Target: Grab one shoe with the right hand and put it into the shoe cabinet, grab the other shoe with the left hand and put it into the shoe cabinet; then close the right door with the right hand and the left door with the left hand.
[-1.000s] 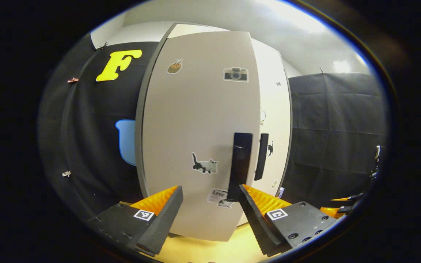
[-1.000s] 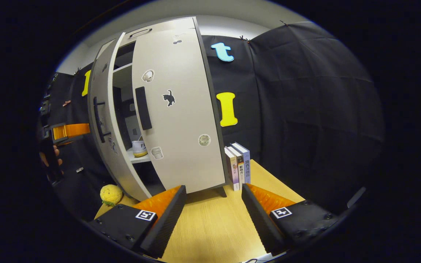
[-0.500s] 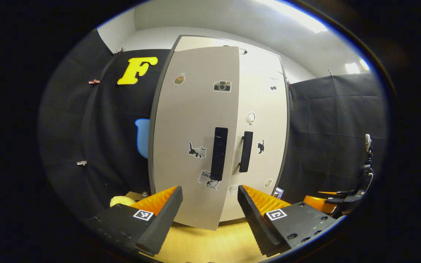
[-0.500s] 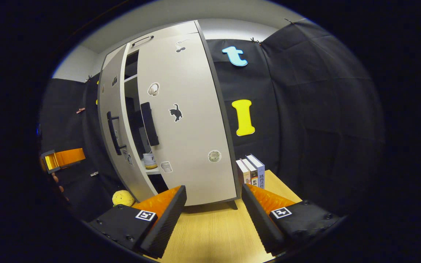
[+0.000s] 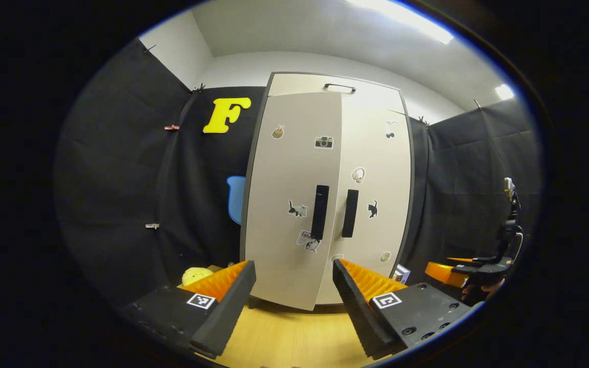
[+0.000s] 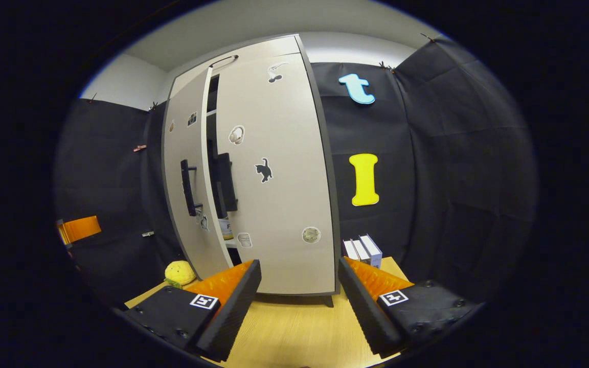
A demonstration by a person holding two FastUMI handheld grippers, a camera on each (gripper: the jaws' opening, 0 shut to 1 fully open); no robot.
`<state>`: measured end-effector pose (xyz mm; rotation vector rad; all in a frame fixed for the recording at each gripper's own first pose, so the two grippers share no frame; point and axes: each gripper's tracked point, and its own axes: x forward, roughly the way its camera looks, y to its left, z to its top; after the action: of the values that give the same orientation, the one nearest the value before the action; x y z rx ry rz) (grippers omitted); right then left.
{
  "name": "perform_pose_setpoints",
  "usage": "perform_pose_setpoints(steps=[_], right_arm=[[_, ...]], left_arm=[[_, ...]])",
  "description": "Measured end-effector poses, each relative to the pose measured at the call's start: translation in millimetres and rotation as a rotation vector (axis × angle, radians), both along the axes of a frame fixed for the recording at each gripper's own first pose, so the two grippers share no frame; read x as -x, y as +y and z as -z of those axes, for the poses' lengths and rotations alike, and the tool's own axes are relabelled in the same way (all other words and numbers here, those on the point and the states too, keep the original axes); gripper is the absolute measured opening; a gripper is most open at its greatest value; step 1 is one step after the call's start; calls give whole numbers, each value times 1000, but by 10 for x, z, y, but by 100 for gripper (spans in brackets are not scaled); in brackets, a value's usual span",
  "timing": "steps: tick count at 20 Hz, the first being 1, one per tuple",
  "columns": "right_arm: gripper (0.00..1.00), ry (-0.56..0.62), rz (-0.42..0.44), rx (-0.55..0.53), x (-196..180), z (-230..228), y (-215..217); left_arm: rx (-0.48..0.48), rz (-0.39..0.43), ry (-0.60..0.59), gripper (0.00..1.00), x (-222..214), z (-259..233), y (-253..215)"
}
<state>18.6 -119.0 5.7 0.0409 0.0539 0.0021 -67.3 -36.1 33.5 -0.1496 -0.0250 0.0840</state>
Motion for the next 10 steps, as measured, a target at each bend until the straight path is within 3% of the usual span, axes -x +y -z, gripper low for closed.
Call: perform_pose_setpoints(steps=[4,10], right_arm=[[98,11,40,-21,45,53,-53],[98,8,26,-15,18,42,283]], left_arm=[[9,-32,11,95,154,-3,69],[-27,-55,17,95,223,-48,353]])
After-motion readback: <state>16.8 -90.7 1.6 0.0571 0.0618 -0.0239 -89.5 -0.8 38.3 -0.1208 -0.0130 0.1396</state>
